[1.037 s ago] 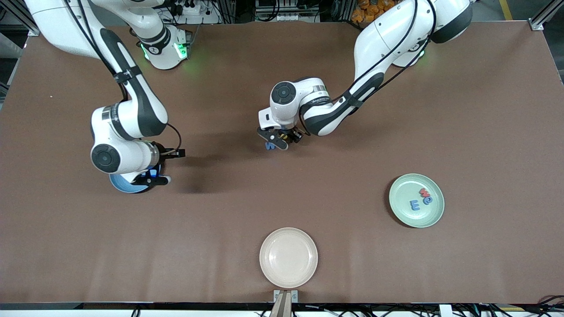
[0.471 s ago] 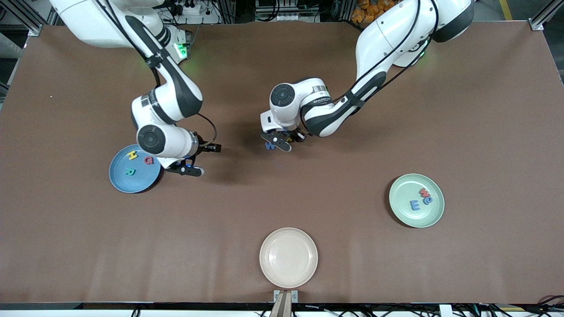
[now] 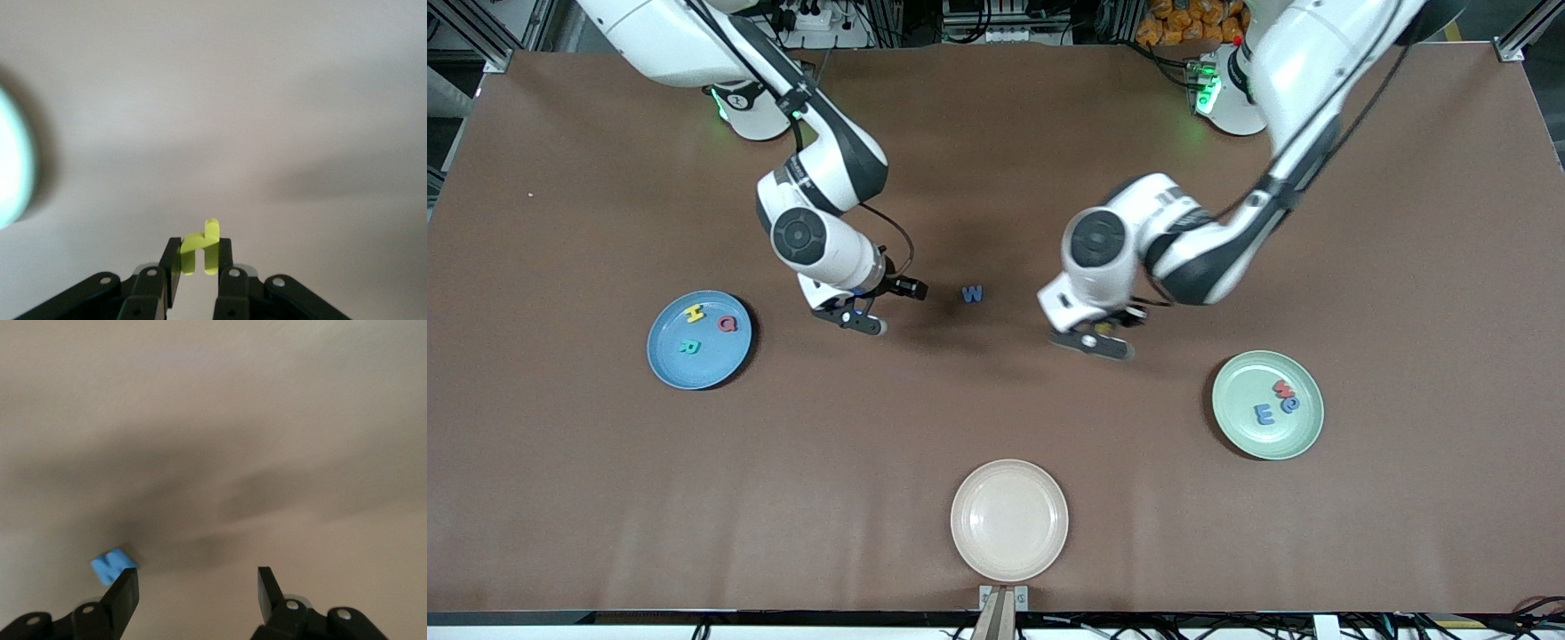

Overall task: Sort uppercase to blue plate, lowercase to green plate
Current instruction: 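Lift the yellow h with the left gripper while the right gripper reaches M, then drop the h on the green plate while the right gripper grasps M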

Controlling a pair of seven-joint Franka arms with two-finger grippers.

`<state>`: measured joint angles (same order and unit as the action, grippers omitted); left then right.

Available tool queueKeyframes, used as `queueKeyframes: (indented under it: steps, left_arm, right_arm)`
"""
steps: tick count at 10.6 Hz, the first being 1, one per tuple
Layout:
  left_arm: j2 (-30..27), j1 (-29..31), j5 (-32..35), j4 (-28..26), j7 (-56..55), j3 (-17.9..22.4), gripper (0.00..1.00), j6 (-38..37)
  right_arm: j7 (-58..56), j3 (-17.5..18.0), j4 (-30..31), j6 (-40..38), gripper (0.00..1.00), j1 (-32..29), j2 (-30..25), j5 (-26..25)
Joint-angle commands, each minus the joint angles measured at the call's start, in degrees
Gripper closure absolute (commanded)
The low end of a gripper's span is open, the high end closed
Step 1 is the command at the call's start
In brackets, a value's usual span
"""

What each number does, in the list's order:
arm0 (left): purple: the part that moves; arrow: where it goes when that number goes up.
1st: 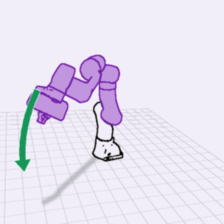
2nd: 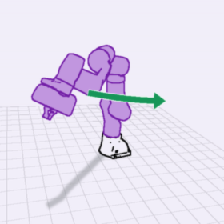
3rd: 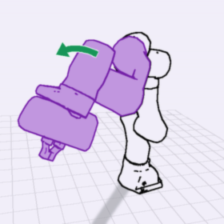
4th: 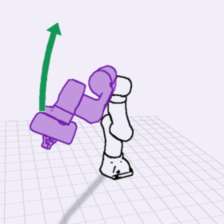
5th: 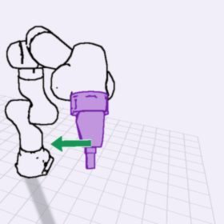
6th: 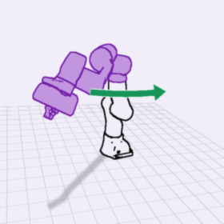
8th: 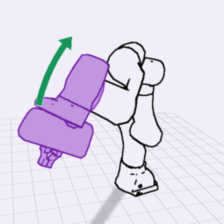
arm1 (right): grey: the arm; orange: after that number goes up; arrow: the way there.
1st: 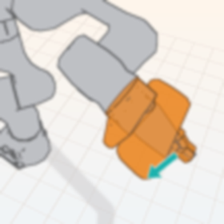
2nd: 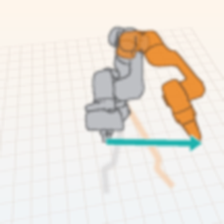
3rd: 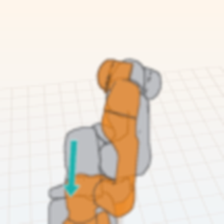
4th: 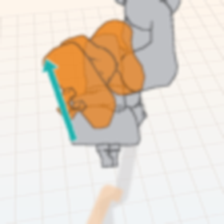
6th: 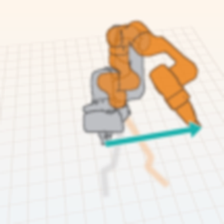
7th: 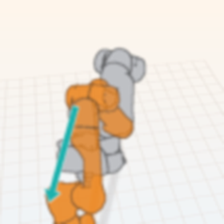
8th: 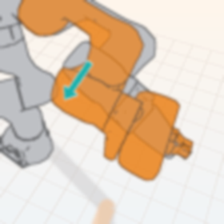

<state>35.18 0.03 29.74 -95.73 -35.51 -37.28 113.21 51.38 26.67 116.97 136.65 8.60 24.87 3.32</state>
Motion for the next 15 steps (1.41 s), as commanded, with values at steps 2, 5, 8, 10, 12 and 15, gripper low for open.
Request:
queueKeyframes:
  steps: [2, 5, 8, 10, 12, 15]
  left_arm:
    - [0.93, 13.57, -0.74, 0.8, 4.72, -0.16, 1.0, -0.09]
    - [4.35, 15.36, -0.65, 3.85, 10.62, 6.05, 1.0, 1.13]
    - [6.29, 15.62, -0.65, 5.02, 12.39, 6.52, 0.85, 1.14]
    - [6.48, 15.62, -0.39, 5.02, 12.39, 6.61, 0.65, 1.14]
    - [6.56, 15.62, -0.3, 5.02, 14.92, 7.91, 0.14, 1.14]
    - [3.34, 16.41, -0.99, 6.16, 22.66, 8.19, 0.0, 1.05]
  right_arm:
    - [10.12, 0.23, -0.77, 3.88, 0.2, 4.57, 2.37, -12.59]
    - [16.63, -0.04, -3.58, 4.77, 0.2, 9.06, 5.97, -18.17]
    - [17.17, -1.08, -8.16, 4.24, 0.19, 12.31, 9.67, -19.58]
    - [17.26, -1.35, -8.16, 4.33, 0.19, 12.5, 10.2, -21.68]
    - [17.26, -1.62, -8.16, 4.77, 0.19, 12.58, 10.72, -22.48]
    - [17.35, -2.32, -8.68, 6.08, 0.19, 13.11, 11.69, -23.8]
